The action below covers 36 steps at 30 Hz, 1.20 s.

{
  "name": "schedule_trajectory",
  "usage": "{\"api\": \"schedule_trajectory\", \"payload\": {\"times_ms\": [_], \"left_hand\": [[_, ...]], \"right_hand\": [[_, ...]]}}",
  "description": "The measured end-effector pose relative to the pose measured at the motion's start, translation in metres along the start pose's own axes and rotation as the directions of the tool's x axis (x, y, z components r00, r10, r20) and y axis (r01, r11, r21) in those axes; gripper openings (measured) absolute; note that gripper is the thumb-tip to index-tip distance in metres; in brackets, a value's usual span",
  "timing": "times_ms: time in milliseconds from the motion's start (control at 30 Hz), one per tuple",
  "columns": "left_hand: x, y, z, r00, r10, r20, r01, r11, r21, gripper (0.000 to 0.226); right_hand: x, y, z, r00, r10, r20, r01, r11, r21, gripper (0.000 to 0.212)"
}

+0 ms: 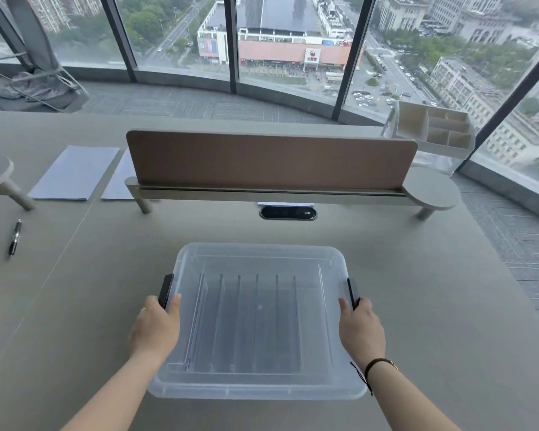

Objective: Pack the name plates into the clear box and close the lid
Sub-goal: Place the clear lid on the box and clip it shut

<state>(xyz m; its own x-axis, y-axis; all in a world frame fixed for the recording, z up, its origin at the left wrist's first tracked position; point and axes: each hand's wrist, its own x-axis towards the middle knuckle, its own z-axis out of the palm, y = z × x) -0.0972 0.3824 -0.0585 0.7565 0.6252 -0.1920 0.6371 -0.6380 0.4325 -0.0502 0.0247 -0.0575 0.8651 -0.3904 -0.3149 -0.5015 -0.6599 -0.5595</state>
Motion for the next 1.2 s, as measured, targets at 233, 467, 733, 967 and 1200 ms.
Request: {"api": "schedule_trajectory", "payload": {"times_ms": [233,467,733,967,1200], "left_hand": [[-0.003,0.007,-0.001,1.0,0.028,-0.003,-0.028,0.997,0.066,0.041],[-0.007,0.013,0.001,0.997,0.071,-0.014,-0.066,0.974,0.218,0.039],[-0.009,0.012,0.005,0.996,0.082,-0.017,-0.078,0.98,0.182,0.04],[-0.008,0.009,0.007,0.996,0.088,-0.033,-0.081,0.983,0.166,0.04],[-0.006,0.011,0.008,0.978,0.21,0.007,-0.207,0.955,0.213,0.053]], "right_hand": [[-0.004,-0.006,0.001,0.999,0.004,-0.033,-0.005,0.999,-0.053,0.033],[-0.005,-0.007,0.003,0.997,-0.018,-0.076,0.013,0.997,-0.071,0.032],[-0.009,-0.009,0.005,0.99,-0.077,-0.118,0.066,0.993,-0.094,0.027],[-0.008,-0.011,0.006,0.989,-0.104,-0.108,0.093,0.99,-0.107,0.026],[0.0,-0.011,0.007,0.996,-0.081,-0.023,0.078,0.993,-0.092,0.025]]}}
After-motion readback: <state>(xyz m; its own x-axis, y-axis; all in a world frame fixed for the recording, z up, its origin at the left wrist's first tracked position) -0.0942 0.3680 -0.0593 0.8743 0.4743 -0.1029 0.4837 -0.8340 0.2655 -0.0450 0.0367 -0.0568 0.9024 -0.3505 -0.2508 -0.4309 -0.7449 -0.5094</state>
